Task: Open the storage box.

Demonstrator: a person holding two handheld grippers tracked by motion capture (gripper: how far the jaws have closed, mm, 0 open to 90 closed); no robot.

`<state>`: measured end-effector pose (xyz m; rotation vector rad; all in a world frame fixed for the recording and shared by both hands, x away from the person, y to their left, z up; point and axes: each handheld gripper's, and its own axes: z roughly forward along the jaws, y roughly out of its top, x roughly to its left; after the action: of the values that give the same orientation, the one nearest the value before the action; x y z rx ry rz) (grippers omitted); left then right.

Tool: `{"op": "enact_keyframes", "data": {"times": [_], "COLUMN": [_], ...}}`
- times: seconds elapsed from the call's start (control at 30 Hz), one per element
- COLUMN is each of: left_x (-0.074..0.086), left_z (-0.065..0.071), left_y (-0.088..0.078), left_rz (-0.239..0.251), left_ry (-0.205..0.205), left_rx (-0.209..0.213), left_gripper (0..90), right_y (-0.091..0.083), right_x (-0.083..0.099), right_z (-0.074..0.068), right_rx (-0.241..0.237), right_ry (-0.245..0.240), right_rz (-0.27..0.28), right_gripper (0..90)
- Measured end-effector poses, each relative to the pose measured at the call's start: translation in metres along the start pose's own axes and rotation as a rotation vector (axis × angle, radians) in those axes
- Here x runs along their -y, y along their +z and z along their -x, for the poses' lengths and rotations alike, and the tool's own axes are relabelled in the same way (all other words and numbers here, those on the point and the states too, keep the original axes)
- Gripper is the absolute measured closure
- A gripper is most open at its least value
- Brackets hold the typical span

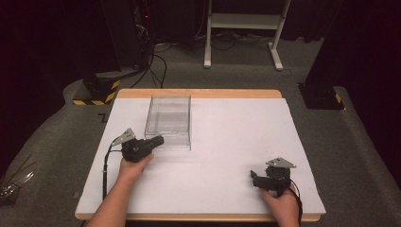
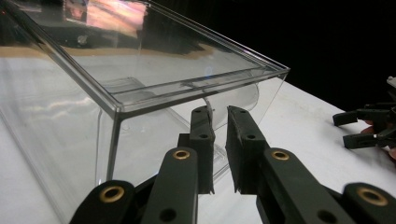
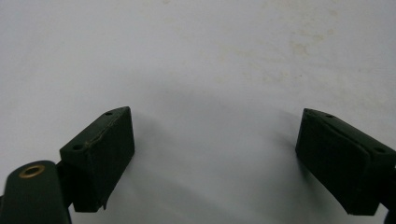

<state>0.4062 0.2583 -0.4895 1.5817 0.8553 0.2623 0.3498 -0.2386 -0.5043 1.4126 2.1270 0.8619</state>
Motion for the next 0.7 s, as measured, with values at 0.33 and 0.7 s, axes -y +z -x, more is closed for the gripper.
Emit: {"op": "enact_keyframes", "data": {"times": [0.33, 0.7], "left_x": [0.005, 0.011], "left_z": [0.009, 0.021], "left_y": [-0.007, -0.018], "left_rz": [0.002, -0.002], "left_ry": [0.001, 0.013], "left_rx": [0.002, 0.006], "left_gripper": [81.5, 82.0], "right_y": [0.000, 0.000], "right_x": [0.000, 0.000], "right_z": [0.000, 0.000], "right_rx": [0.000, -0.001], "right_ry": [0.000, -0.003], "right_rz": [0.000, 0.001], "right_gripper": [11.7, 11.7]}}
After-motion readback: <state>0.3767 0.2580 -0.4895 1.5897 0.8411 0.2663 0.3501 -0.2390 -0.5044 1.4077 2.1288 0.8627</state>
